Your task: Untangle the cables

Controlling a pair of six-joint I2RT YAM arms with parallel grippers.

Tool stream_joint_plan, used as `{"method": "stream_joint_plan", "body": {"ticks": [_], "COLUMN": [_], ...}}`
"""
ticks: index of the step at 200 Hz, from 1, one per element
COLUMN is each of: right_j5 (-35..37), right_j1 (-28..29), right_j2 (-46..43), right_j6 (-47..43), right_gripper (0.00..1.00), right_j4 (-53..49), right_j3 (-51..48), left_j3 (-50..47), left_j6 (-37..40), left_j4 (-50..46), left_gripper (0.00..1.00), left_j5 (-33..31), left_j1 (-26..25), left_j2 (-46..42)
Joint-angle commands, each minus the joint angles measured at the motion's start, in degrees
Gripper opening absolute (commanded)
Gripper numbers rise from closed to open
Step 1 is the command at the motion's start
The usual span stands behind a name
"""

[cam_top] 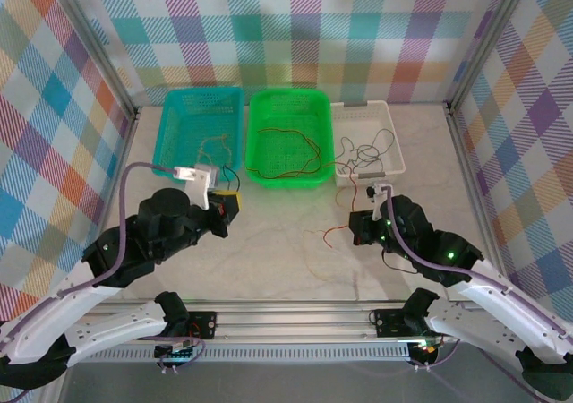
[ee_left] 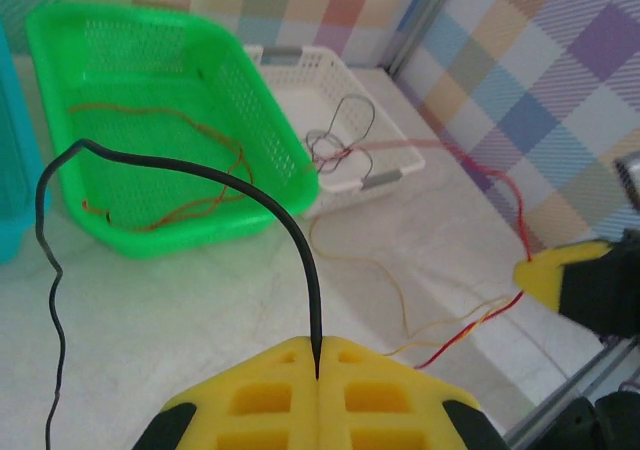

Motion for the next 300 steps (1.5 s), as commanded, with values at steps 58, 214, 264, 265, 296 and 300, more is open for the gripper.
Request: {"method": "stream_joint_plan", "body": {"ticks": [58, 214, 264, 265, 296, 300], "right_j5": [3.1, 15.0, 13.0, 13.0, 12.8, 12.8], "right_j1": [-0.1, -0.1, -0.1, -0.1, -0.1, -0.1], "right_j2": [-7.1, -29.0, -29.7, -29.7, -31.4, -31.8], "right_j6": [2.3, 5.0, 3.8, 3.8, 3.1, 3.0], "right_gripper": [0.0, 0.0, 0.0, 0.0, 0.0, 0.0], "right_j4": [2.5, -7.4, -4.8, -4.7, -5.4, -5.5], "right_j3": [-4.1, -7.2, -8.9, -8.9, -9.1, -9.1], "left_j3": [15.4, 46.9, 67.7, 67.9, 80.7, 82.4], "left_j6": [10.2, 10.8, 7.1, 7.1, 7.0, 6.8], "left_j4": [7.8, 33.9, 33.1, 33.0, 28.8, 28.2], "left_gripper": [0.0, 0.0, 0.0, 0.0, 0.0, 0.0], "left_j5": [4.9, 27.4, 32.1, 32.1, 30.8, 30.5], "left_j1": [0.1, 6.0, 6.3, 6.3, 6.4, 6.4], "left_j2": [12.5, 56.2, 75.9, 76.3, 87.7, 89.1]}}
